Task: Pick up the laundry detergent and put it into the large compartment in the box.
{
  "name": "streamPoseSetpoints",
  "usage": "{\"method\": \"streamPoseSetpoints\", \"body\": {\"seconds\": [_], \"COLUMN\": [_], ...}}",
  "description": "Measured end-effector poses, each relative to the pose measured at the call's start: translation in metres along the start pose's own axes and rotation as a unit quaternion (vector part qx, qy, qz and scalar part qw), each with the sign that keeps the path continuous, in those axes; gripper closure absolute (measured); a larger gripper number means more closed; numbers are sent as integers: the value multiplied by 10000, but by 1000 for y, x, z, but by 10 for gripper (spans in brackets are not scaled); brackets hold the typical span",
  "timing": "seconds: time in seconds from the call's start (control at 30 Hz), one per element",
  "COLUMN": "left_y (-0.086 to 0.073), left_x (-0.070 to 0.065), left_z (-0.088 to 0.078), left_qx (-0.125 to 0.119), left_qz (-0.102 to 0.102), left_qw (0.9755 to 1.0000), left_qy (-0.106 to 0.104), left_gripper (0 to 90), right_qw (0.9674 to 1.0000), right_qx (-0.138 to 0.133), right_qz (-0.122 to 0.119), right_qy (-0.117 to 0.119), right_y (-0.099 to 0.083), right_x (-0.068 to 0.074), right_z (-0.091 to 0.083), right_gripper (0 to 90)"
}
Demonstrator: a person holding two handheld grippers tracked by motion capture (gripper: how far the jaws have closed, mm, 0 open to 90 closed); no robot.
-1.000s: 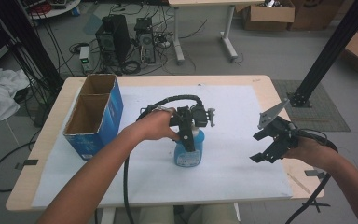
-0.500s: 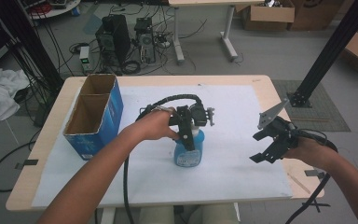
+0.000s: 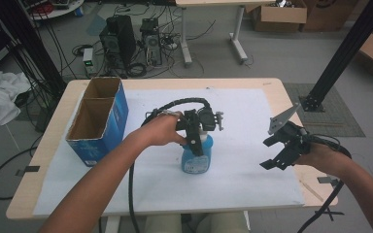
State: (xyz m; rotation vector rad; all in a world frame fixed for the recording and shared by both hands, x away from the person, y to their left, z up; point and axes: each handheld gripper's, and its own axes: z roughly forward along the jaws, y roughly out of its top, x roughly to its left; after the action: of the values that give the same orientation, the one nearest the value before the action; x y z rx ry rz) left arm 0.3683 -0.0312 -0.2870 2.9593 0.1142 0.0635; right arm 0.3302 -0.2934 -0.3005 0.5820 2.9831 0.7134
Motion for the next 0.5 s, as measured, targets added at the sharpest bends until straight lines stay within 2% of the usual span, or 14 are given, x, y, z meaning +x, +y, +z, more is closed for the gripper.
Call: {"method": "streamPoseSetpoints", "body": {"seconds": [0.2, 0.5], "left_y": [0, -1], "left_x": [0, -1], "left_z": [-1, -2], "left_qx": [1, -48], "left_qz": [57, 80], "left_qw": [10000, 9999], "left_qy": [6, -132], "left_gripper": [288, 349], "right_qw": [10000, 10000], "right_qx": [0, 6], "right_qz": [-15, -3], "right_qy": [-1, 11], "right_y": [0, 0], "right_x": [0, 1], "right_z": [0, 1], "right_gripper": [175, 176]}}
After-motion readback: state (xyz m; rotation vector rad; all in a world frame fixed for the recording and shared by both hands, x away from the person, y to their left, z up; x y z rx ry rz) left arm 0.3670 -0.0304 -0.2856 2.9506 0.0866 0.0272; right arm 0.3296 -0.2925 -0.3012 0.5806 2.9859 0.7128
